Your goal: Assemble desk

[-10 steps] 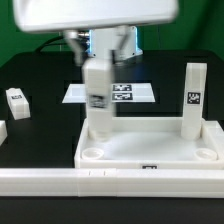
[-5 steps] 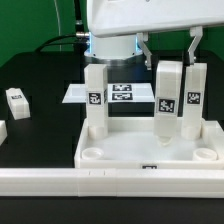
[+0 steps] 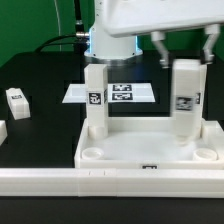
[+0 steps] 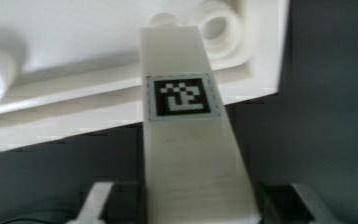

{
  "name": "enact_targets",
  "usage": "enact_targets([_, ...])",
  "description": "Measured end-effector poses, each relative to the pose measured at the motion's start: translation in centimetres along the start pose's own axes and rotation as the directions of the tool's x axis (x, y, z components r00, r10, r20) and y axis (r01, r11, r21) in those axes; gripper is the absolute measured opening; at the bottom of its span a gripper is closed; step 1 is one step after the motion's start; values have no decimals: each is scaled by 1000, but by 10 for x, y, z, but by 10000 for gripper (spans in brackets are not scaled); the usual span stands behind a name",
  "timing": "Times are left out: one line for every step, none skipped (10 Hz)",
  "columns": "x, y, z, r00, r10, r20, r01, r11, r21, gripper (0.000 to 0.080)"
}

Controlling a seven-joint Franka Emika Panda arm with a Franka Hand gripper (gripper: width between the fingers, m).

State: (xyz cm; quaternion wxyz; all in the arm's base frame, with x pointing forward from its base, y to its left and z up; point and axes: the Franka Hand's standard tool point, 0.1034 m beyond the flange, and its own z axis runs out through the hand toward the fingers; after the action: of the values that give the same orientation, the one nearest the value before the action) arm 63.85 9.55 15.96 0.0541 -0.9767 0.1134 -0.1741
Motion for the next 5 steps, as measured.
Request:
enact_targets([2,3,0,1000,11,-12,-11,1000,2,291])
enact_targets([2,5,1,1000,12,-10,-12,1000,1,291])
enact_targets([1,3,1,1000,11,-11,-11,1000,1,291])
enact_targets([8,-1,-1,994,11,-107,-10,1000,11,291])
enact_targets([-1,-8,3,991,-5,-132,6,1000,12,291])
